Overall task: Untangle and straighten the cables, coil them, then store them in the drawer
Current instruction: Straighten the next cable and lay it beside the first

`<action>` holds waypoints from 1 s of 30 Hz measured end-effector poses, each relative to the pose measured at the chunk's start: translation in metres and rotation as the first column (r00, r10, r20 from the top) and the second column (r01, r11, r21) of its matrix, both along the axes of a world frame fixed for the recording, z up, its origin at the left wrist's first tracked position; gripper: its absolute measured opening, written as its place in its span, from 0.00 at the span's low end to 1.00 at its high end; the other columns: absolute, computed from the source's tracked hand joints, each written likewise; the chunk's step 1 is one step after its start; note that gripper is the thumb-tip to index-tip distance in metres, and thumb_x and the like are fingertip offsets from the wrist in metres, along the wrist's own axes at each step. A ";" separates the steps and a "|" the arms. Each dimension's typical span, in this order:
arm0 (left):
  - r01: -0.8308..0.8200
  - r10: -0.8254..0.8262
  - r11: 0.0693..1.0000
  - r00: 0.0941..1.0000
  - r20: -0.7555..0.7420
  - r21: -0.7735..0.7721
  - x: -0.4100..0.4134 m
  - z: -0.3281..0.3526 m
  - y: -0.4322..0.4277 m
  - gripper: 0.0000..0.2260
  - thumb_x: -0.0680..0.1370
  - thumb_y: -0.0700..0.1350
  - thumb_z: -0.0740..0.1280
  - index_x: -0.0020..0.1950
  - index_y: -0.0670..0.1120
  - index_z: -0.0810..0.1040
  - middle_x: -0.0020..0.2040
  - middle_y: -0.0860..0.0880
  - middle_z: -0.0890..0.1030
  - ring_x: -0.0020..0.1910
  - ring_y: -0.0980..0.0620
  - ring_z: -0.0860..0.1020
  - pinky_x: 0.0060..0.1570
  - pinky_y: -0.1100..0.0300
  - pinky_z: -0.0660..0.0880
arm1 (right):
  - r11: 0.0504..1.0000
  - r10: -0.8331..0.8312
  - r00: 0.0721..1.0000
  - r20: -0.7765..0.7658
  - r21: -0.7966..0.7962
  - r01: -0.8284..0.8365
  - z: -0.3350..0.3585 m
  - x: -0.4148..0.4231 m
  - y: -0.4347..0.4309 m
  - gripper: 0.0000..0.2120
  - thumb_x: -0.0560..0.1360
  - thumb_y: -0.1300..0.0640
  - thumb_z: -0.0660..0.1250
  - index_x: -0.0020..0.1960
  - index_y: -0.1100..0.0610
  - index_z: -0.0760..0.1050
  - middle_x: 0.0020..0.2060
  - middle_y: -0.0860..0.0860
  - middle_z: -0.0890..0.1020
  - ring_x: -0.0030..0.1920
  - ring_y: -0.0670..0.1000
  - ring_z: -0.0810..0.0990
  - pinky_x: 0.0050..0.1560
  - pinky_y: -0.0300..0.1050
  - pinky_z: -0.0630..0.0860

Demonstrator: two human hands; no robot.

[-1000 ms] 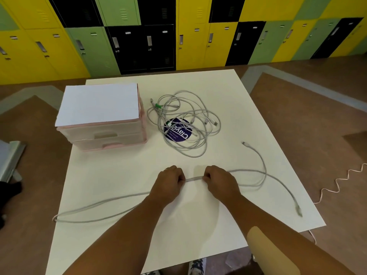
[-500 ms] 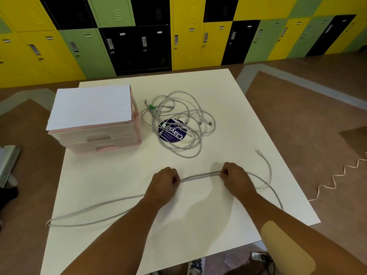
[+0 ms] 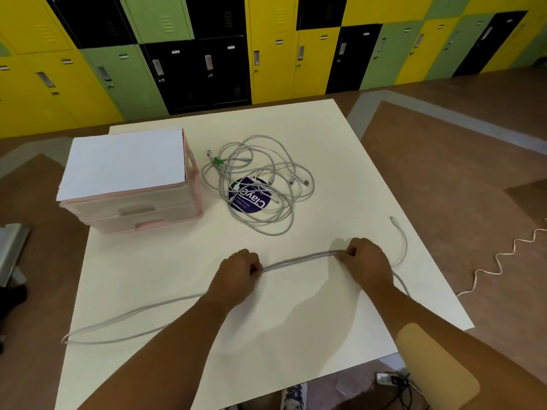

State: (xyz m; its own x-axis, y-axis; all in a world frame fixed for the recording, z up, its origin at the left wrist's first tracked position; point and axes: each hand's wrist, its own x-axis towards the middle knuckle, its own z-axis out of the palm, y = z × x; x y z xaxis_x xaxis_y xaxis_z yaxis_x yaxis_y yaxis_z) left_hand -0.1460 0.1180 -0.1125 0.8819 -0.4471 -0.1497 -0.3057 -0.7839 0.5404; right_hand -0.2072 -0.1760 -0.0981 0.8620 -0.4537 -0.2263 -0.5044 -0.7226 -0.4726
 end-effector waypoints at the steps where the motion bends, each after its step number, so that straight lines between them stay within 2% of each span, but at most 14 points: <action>1: 0.002 -0.002 1.000 1.000 -0.010 0.004 0.001 0.000 -0.001 0.02 0.76 0.42 0.69 0.45 0.49 0.80 0.39 0.57 0.72 0.42 0.53 0.74 0.46 0.59 0.72 | 1.000 -0.021 1.000 -0.004 -0.003 0.021 0.001 -0.001 -0.004 0.11 0.76 0.51 0.71 0.39 0.53 0.73 0.36 0.48 0.77 0.38 0.49 0.76 0.37 0.44 0.70; 8: 0.011 -0.008 0.999 0.996 -0.087 0.044 0.009 0.004 -0.006 0.05 0.75 0.41 0.67 0.41 0.50 0.77 0.41 0.55 0.75 0.42 0.51 0.75 0.44 0.60 0.72 | 1.000 0.022 0.998 0.061 -0.018 -0.021 -0.005 -0.003 -0.012 0.04 0.79 0.61 0.66 0.45 0.58 0.77 0.42 0.53 0.78 0.43 0.53 0.77 0.45 0.44 0.71; 10: 0.035 -0.026 0.996 0.994 -0.105 0.085 0.013 0.005 -0.008 0.06 0.75 0.41 0.66 0.40 0.51 0.75 0.41 0.54 0.76 0.42 0.51 0.76 0.43 0.61 0.70 | 0.998 0.050 0.998 0.039 -0.041 -0.049 -0.006 -0.002 -0.011 0.04 0.79 0.61 0.65 0.46 0.58 0.76 0.43 0.54 0.78 0.44 0.54 0.77 0.46 0.45 0.73; 12: 0.102 -0.071 0.976 0.984 -0.164 0.192 0.018 0.011 -0.014 0.05 0.74 0.43 0.66 0.41 0.52 0.73 0.44 0.54 0.76 0.46 0.50 0.76 0.44 0.61 0.70 | 0.997 0.074 0.997 0.020 -0.034 -0.074 -0.005 -0.002 -0.013 0.05 0.79 0.61 0.64 0.45 0.57 0.75 0.43 0.53 0.77 0.44 0.54 0.77 0.45 0.47 0.75; 14: 0.201 -0.147 0.915 0.973 -0.177 0.348 0.024 0.021 -0.024 0.03 0.75 0.47 0.66 0.47 0.51 0.73 0.50 0.52 0.75 0.52 0.48 0.77 0.50 0.56 0.73 | 0.993 0.117 0.993 0.018 -0.021 -0.116 -0.003 -0.002 -0.015 0.05 0.79 0.60 0.64 0.44 0.56 0.75 0.43 0.52 0.77 0.43 0.54 0.76 0.44 0.47 0.73; 16: 0.212 -0.194 0.897 0.977 -0.086 0.388 0.027 0.027 -0.042 0.12 0.76 0.51 0.67 0.57 0.49 0.74 0.56 0.50 0.75 0.56 0.46 0.76 0.55 0.52 0.73 | 0.986 0.163 0.987 0.014 -0.032 -0.163 -0.001 -0.003 -0.018 0.05 0.79 0.59 0.64 0.45 0.56 0.75 0.43 0.51 0.76 0.43 0.53 0.76 0.43 0.46 0.72; 18: 0.220 -0.236 0.951 0.970 0.050 0.217 0.024 0.031 -0.066 0.14 0.76 0.53 0.68 0.60 0.50 0.75 0.57 0.50 0.76 0.55 0.47 0.76 0.55 0.51 0.72 | 0.981 0.191 0.981 0.037 -0.031 -0.190 0.001 -0.003 -0.020 0.05 0.79 0.59 0.64 0.45 0.55 0.75 0.43 0.50 0.77 0.43 0.52 0.76 0.43 0.45 0.72; 21: 0.319 -0.315 0.948 0.936 0.154 0.003 0.016 0.032 -0.110 0.14 0.77 0.49 0.68 0.62 0.50 0.77 0.57 0.50 0.78 0.54 0.46 0.76 0.54 0.50 0.73 | 0.974 0.224 0.972 0.069 -0.035 -0.222 0.006 0.000 -0.022 0.05 0.78 0.58 0.65 0.44 0.53 0.74 0.41 0.47 0.77 0.42 0.50 0.76 0.43 0.45 0.75; 24: 0.336 -0.326 0.940 0.936 0.130 -0.057 0.008 0.025 -0.148 0.13 0.79 0.46 0.67 0.63 0.49 0.77 0.57 0.49 0.79 0.53 0.46 0.76 0.54 0.50 0.73 | 0.968 0.250 0.962 0.112 -0.029 -0.248 0.011 0.003 -0.025 0.04 0.79 0.58 0.66 0.45 0.53 0.74 0.41 0.45 0.77 0.41 0.48 0.76 0.43 0.46 0.76; 26: 0.316 -0.307 0.946 0.946 0.108 -0.075 0.005 0.018 -0.164 0.09 0.80 0.45 0.64 0.60 0.49 0.78 0.54 0.49 0.79 0.52 0.46 0.76 0.53 0.50 0.73 | 0.966 0.256 0.957 0.135 -0.001 -0.259 0.012 0.004 -0.027 0.04 0.79 0.57 0.65 0.45 0.52 0.75 0.41 0.44 0.77 0.42 0.48 0.76 0.44 0.47 0.76; 30: 0.202 -0.207 0.955 0.978 0.001 -0.217 0.004 0.003 -0.178 0.06 0.81 0.43 0.61 0.50 0.46 0.78 0.46 0.51 0.79 0.47 0.50 0.76 0.50 0.51 0.74 | 0.960 0.274 0.955 0.111 0.021 -0.278 0.008 0.000 -0.037 0.03 0.79 0.52 0.65 0.47 0.50 0.75 0.42 0.42 0.77 0.42 0.46 0.76 0.44 0.45 0.75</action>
